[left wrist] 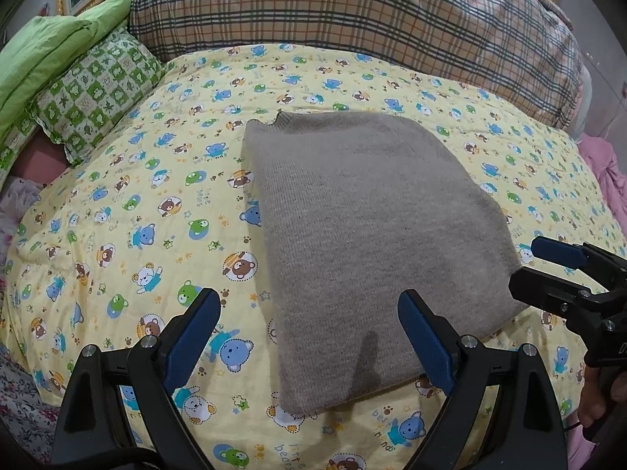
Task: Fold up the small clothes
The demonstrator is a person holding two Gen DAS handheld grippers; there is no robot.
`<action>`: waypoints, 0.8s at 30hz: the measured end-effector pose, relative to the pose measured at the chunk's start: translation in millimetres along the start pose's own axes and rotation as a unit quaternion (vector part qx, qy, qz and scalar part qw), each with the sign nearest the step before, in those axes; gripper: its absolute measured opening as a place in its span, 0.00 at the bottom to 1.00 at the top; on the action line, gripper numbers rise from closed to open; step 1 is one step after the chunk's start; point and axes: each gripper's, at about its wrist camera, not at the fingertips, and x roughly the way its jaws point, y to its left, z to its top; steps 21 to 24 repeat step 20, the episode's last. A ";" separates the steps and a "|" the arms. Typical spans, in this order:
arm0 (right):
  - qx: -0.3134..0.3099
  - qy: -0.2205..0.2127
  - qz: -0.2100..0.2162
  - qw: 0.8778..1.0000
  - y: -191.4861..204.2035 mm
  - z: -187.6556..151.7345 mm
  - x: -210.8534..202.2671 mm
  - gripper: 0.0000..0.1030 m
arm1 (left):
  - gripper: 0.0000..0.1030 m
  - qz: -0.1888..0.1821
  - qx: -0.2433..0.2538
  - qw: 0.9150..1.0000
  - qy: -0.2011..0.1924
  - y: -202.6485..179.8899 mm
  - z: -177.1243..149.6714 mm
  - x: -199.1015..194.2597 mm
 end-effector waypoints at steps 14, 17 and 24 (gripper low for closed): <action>0.002 -0.001 0.002 1.000 0.7 0.5 -0.2 0.88 | 0.90 0.003 -0.006 1.000 -0.005 2.3 2.4 -3.1; 0.001 -0.001 0.003 1.000 0.8 1.8 0.5 0.88 | 0.90 -0.003 -0.007 1.000 -0.002 2.1 2.2 -0.6; 0.004 0.000 0.004 1.000 1.5 3.0 2.5 0.88 | 0.90 -0.002 -0.004 1.000 -0.003 0.9 1.9 1.3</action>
